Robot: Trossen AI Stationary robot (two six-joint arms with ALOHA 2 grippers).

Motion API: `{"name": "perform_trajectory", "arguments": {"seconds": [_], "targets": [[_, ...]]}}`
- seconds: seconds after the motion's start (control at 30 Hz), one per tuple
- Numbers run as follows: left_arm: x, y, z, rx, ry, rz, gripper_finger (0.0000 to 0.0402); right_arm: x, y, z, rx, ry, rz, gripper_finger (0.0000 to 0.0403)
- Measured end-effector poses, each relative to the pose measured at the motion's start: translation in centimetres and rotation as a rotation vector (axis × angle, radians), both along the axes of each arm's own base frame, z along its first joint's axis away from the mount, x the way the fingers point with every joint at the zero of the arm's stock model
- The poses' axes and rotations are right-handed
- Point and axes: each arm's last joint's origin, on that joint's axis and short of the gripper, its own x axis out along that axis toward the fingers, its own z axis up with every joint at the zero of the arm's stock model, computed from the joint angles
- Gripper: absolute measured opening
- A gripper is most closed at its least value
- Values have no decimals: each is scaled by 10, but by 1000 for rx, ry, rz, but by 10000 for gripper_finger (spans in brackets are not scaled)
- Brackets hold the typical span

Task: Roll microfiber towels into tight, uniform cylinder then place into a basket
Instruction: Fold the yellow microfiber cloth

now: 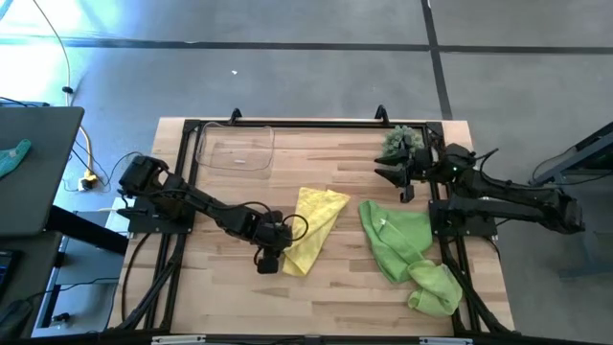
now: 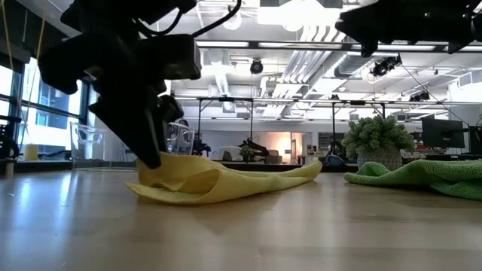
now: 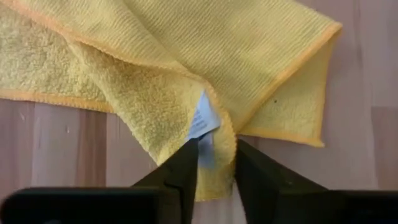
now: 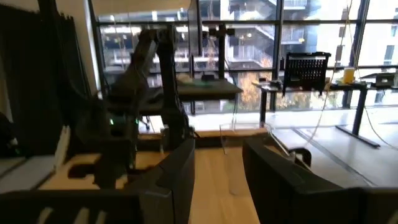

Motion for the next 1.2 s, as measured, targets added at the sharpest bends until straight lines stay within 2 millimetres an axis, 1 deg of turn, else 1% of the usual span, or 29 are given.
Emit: {"name": "perform_trajectory", "arguments": {"seconds": [0.13,0.2,0.33,0.5,0.73,0.83,0.93,1.2], "targets": [[0,0,0,3,4,-2,20,10,1,-11,-10,89,-21,126],[0,1,0,-3,7,10,6,16,3,-16,-25,121,-6,126],[0,1,1,-6,2,48,10,29,7,-26,-60,173,32,126],[1,1,6,-24,-5,89,3,44,13,-37,-118,211,81,126],[14,-1,30,-26,-27,86,2,64,15,-52,-119,243,113,126],[21,-2,46,9,-42,64,2,77,15,-52,-114,274,126,126],[26,-2,59,39,-49,39,3,93,16,-51,-134,342,150,126],[33,4,77,49,-61,64,3,136,19,-47,-279,582,252,126]]}}
